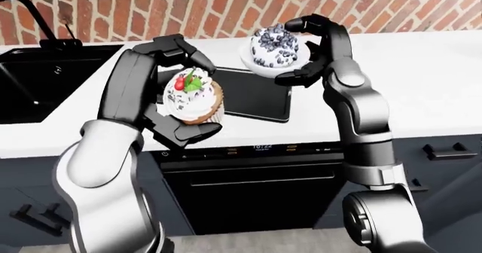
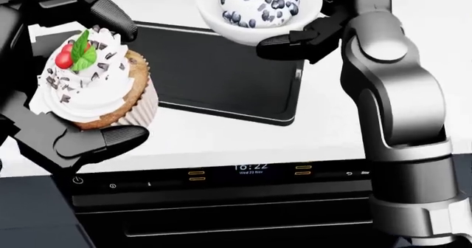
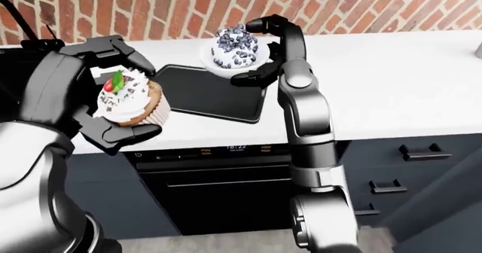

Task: Pick up the bowl with donut and place it on the tray. Pick up the cupcake and place it on the tray.

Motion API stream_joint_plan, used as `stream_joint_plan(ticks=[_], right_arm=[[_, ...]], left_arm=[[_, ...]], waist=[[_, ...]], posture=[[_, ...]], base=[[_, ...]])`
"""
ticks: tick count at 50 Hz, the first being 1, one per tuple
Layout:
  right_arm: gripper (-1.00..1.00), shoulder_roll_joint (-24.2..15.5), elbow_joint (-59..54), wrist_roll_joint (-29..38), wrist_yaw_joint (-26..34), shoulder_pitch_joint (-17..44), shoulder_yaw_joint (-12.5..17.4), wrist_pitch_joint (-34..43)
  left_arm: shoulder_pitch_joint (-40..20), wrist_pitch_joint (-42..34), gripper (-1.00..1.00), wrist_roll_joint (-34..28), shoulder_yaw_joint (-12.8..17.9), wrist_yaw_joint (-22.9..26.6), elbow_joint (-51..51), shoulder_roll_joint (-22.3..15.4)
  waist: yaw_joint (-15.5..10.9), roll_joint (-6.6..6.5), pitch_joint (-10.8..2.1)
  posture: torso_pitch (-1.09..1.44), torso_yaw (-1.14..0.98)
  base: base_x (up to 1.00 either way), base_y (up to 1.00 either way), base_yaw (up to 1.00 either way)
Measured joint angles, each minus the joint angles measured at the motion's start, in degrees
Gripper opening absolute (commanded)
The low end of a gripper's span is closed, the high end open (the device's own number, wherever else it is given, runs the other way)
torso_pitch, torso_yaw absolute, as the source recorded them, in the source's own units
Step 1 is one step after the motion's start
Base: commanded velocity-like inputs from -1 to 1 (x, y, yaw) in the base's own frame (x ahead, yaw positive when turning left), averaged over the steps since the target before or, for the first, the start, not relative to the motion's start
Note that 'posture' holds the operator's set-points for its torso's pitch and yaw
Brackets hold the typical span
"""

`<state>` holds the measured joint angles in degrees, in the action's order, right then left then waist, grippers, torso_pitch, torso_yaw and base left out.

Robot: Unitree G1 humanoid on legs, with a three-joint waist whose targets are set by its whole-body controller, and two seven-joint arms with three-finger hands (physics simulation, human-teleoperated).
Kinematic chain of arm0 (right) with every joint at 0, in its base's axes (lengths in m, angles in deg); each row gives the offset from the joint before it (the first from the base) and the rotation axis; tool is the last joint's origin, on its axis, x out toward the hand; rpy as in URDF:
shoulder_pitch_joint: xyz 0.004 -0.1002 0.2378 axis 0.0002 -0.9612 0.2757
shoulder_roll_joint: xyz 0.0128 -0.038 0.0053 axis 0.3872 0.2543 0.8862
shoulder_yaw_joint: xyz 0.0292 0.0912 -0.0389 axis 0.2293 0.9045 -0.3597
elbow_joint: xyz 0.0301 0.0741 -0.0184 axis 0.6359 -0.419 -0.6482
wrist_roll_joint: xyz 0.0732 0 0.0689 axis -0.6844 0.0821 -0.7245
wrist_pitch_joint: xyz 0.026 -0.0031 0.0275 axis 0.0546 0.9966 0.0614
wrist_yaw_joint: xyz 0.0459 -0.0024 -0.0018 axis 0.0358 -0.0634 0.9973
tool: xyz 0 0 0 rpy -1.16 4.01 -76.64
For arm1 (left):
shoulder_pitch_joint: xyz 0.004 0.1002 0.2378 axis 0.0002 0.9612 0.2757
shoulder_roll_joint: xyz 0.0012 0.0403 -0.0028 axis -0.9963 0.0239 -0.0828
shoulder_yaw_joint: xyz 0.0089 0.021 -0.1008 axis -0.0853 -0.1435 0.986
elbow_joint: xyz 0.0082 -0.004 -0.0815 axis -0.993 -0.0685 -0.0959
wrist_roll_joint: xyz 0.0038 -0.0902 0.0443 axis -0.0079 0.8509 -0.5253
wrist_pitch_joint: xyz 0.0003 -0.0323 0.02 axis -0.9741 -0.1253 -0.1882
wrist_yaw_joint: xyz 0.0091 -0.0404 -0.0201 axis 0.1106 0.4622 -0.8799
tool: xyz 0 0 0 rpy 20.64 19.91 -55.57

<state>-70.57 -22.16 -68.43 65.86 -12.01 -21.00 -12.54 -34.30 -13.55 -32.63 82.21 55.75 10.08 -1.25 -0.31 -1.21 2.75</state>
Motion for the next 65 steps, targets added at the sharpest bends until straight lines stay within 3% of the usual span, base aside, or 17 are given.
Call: stream_joint_plan(ticks=[5, 7, 11, 14, 16, 23, 28, 32, 37, 43, 47, 50, 57, 65], right_arm=[[-1.00, -0.4, 0.0, -0.2, -0.3, 0.4, 0.8, -0.3], [-1.00, -0.8, 0.5, -0.2, -0.7, 0.2, 1.6, -0.9], [-1.00, -0.9, -0.8, -0.1, -1.0, -1.1, 1.7, -0.3], [-1.00, -0.8, -1.0, -0.1, -0.9, -1.2, 1.3, 1.0], [-1.00, -0.7, -0.7, -0.1, -0.7, -0.9, 1.0, 1.1], [-1.00, 0.0, 0.7, -0.4, 0.7, 0.1, -0.4, -0.2], [-1.00, -0.6, 1.4, -0.2, 0.8, 0.1, 0.7, -0.5], [-1.00, -1.1, 1.3, 0.4, -0.1, 0.0, 2.1, -0.9], [-1.00, -0.3, 1.5, -0.2, 0.0, -0.5, 0.8, -0.1], [-1.00, -0.4, 2.4, -1.2, 0.5, -0.5, 0.3, 0.6], [-1.00, -0.3, 1.8, -0.6, 0.5, -0.7, 0.2, -1.1], [-1.00, 0.3, -0.8, 0.2, 0.4, -0.7, -0.1, -3.0], [-1.00, 0.4, -10.2, 2.3, -1.2, 0.2, 0.4, -6.8], [-1.00, 1.0, -13.9, 3.9, -2.2, 0.8, -0.1, -11.1]], left_arm=[[-0.6, 0.4, -1.00, -0.2, 0.2, 0.1, 0.3, 0.0], [-0.3, 0.6, -1.00, -0.1, -0.1, 0.2, 0.2, 0.3], [-0.6, -0.6, -1.00, 0.5, 0.2, 1.0, -1.1, -0.3], [-0.8, -0.8, -1.00, 0.6, 0.6, 1.0, -0.4, -0.5], [-0.8, -0.7, -1.00, 0.7, 0.8, 0.9, -0.2, -0.7], [-1.3, -1.6, -1.00, 0.3, 1.3, 0.5, -0.1, -1.5], [-1.7, -1.3, -1.00, 0.8, 0.6, 0.5, 0.2, -1.2], [-1.8, -0.6, -1.00, 1.4, 0.4, 0.6, 0.4, -1.1], [-1.2, -1.4, -1.00, 1.1, 1.4, 0.2, -0.3, -1.7], [-1.5, -1.7, -1.00, 1.1, 1.2, 0.0, 0.3, -1.8], [-1.0, -1.4, -1.00, 1.2, 1.4, -0.2, 0.2, -1.6], [-1.4, -1.5, -1.00, 1.2, 1.2, -0.3, 0.1, -1.8], [-1.4, -1.3, -1.00, 2.0, 0.7, -0.1, -0.4, -1.2], [-1.5, -1.5, -1.00, 2.2, 1.1, -0.2, 0.2, -1.6]], waist=[[-0.8, 4.27, -0.23], [-1.0, 3.49, 0.40], [-0.9, 3.90, 1.91], [-0.5, 3.30, 2.67], [-0.4, 1.65, 2.48], [-0.8, 2.89, 0.17], [-0.2, 1.07, -1.23], [0.8, -0.24, -1.33], [0.4, -0.52, 0.89], [0.1, 0.99, 2.32], [-0.6, 2.29, 1.75], [-1.2, 4.24, 1.13], [-1.0, 2.22, 0.88], [-0.6, 2.03, 0.51]], posture=[[0.00, 0.00], [0.00, 0.00], [0.00, 0.00], [0.00, 0.00], [0.00, 0.00], [0.00, 0.00], [0.00, 0.00], [0.00, 0.00], [0.00, 0.00], [0.00, 0.00], [0.00, 0.00], [0.00, 0.00], [0.00, 0.00], [0.00, 0.00]], base=[[0.21, 0.04, 0.00], [0.00, 0.00, 0.00], [0.00, 0.00, 0.00], [0.00, 0.00, 0.00], [0.00, 0.00, 0.00], [0.00, 0.07, 0.00], [0.00, 0.25, 0.00], [0.00, 0.19, 0.00], [0.00, 0.00, 0.00], [0.00, 0.00, 0.00], [0.00, 0.00, 0.00], [0.00, 0.00, 0.00], [0.00, 0.00, 0.00], [0.00, 0.00, 0.00]])
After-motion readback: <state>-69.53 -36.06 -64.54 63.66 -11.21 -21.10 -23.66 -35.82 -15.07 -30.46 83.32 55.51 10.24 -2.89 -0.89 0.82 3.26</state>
